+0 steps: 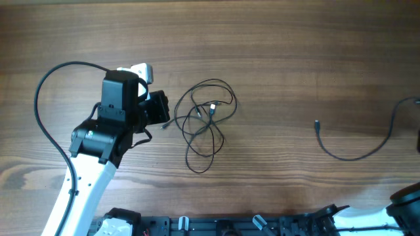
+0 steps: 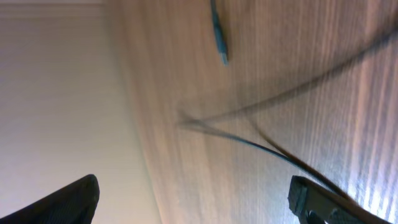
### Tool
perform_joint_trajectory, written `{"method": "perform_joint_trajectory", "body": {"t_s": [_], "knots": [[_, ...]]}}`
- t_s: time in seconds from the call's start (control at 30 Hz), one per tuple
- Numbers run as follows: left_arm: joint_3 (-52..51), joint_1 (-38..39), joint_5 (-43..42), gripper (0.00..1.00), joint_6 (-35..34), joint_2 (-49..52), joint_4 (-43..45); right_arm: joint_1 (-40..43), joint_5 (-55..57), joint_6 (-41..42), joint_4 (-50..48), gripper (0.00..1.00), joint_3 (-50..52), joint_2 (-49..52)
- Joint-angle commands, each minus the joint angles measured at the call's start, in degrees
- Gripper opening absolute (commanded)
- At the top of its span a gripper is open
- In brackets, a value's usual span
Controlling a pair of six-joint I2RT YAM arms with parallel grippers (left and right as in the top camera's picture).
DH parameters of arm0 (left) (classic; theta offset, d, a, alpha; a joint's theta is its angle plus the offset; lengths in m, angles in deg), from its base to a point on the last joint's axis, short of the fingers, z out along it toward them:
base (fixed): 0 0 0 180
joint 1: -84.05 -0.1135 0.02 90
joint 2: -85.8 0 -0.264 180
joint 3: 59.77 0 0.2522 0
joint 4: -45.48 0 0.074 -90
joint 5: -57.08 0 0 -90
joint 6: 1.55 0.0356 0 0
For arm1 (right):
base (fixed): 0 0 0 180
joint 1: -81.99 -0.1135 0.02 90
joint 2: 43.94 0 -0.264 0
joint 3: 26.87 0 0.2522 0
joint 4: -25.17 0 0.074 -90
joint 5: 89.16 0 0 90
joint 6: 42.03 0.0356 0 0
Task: Untangle cables
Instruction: 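Pull the grasped cable rightward with the right gripper and lay it down, then release the cable on the right side and lift the right gripper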
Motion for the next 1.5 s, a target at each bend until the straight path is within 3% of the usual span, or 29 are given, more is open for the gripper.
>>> {"method": "perform_joint_trajectory", "body": {"t_s": [0.0,0.1,0.17,0.37,0.47,0.57,0.7,0.8,0.93,1.03,1.3,1.47], "knots": [[0.0,0.22,-0.09,0.04,0.09,0.28,0.15,-2.1,1.75,-1.55,10.36,1.0,0.04,0.59],[0.0,0.22,-0.11,0.04,0.07,0.28,0.15,-8.22,9.14,-5.75,22.95,1.0,0.11,0.59],[0.0,0.22,-0.11,0.04,0.09,0.28,0.13,-16.13,22.95,-5.55,29.88,1.0,0.31,0.59],[0.0,0.22,-0.11,0.04,0.07,0.26,0.13,-31.04,44.48,-5.57,37.29,1.0,0.31,0.61],[0.0,0.22,-0.11,0.04,0.07,0.26,0.13,-33.29,45.38,-5.57,42.01,1.0,0.35,0.61],[0.0,0.22,-0.11,0.04,0.09,0.28,0.13,-33.29,46.45,-5.25,40.76,1.0,2.25,0.59],[0.0,0.22,-0.11,0.04,0.09,0.28,0.15,-33.29,51.76,-2.89,28.48,0.99,7.85,0.59],[0.0,0.22,-0.11,0.04,0.09,0.26,0.13,-33.27,52.57,-3.15,24.7,0.99,8.31,0.59],[0.0,0.22,-0.09,0.04,0.11,0.28,0.17,-33.27,58.45,-1.99,23.78,0.8,9.97,0.63],[0.0,0.22,-0.09,0.04,0.11,0.28,0.17,-33.29,58.1,0.72,20.9,0.57,13.79,0.63],[0.0,0.22,-0.09,0.04,0.11,0.26,0.17,-33.29,56.04,6.03,16.39,0.59,20.94,0.63],[0.0,0.22,-0.09,0.04,0.11,0.28,0.17,-33.29,52.96,6.38,15.19,0.04,21.7,0.63]]}}
